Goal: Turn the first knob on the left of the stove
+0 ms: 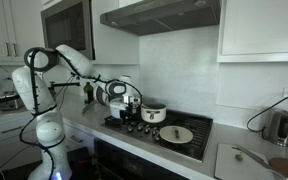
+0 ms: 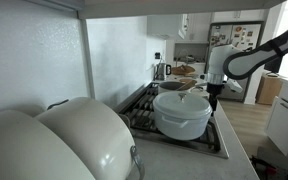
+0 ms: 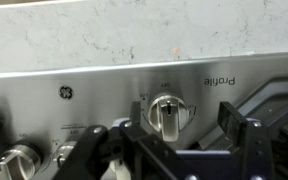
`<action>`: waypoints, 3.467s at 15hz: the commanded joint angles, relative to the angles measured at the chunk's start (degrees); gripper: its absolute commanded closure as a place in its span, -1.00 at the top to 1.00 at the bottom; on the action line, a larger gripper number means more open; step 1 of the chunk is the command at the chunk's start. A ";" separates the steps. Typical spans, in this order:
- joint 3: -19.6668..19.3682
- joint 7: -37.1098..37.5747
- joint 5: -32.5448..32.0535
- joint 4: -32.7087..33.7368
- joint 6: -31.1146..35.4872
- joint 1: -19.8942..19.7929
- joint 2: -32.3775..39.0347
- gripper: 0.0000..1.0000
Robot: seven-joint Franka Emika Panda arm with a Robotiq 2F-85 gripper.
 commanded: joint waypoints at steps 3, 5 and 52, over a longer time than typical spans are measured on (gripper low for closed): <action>0.44 1.19 -1.17 0.73 1.46 0.42 1.24 -0.25; 0.42 1.18 -1.16 0.68 1.61 0.48 1.26 -0.57; -1.52 -55.70 3.66 17.64 -24.57 -1.93 15.41 -0.90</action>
